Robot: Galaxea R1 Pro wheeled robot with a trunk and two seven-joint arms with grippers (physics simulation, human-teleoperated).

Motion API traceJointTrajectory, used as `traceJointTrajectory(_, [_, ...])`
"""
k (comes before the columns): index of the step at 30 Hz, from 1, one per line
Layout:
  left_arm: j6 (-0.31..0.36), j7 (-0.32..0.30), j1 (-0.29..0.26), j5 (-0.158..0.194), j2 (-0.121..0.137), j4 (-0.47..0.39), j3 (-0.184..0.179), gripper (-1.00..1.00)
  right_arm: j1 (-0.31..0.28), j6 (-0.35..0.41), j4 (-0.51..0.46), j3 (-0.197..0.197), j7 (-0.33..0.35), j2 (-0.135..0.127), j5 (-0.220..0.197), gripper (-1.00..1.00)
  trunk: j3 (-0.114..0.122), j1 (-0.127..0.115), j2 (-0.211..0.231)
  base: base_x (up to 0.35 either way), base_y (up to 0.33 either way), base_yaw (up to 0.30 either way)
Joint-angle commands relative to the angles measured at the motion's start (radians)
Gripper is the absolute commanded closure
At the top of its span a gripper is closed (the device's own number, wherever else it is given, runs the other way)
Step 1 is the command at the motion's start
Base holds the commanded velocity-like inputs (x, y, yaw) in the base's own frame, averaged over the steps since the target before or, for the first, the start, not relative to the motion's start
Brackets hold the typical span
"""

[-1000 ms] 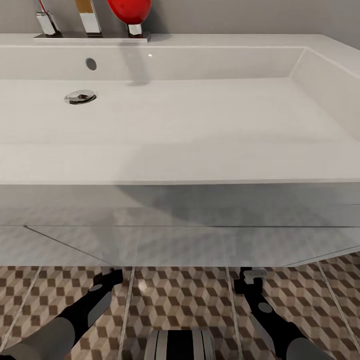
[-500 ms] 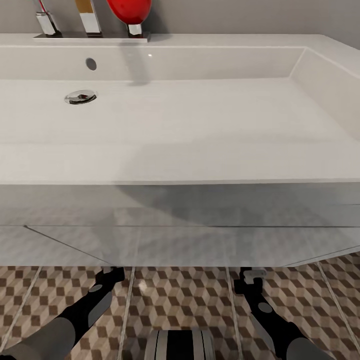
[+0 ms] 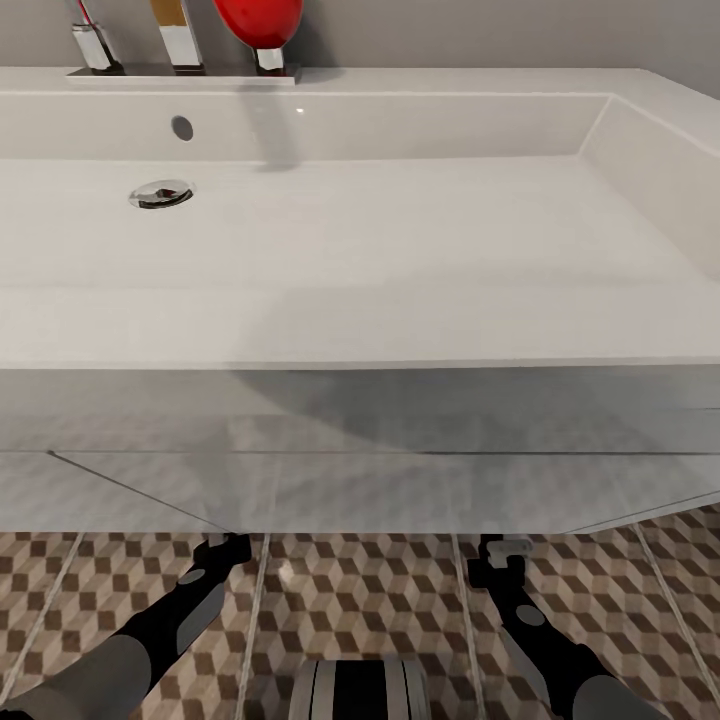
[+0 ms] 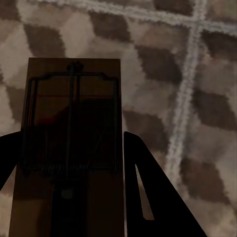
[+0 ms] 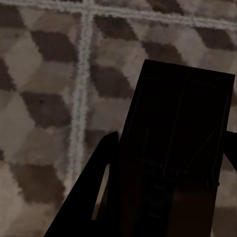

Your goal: Take the four mousetraps from the cabinet in the bathroom and place them on the bathroom floor. Make sure all four end up on the same floor surface, and ensure that at least two of them are either under or directly next to the same bathroom sink.

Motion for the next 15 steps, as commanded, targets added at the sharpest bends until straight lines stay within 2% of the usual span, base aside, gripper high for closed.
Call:
traceJointTrajectory(1, [-0.003, 0.009, -0.001, 0.006, 0.001, -0.001, -0.009, 1.00, -0.001, -0.004, 0.000, 0.008, -0.002, -0.001, -0.011, 1.00, -0.001, 0.000, 0.000, 0.000, 0.000, 0.000])
traceJointTrajectory(15, [-0.002, 0.007, -0.001, 0.005, -0.001, -0.001, -0.032, 1.00, -0.001, -0.004, 0.000, 0.007, 0.002, -0.001, -0.010, 1.00, -0.004, 0.000, 0.000, 0.000, 0.000, 0.000])
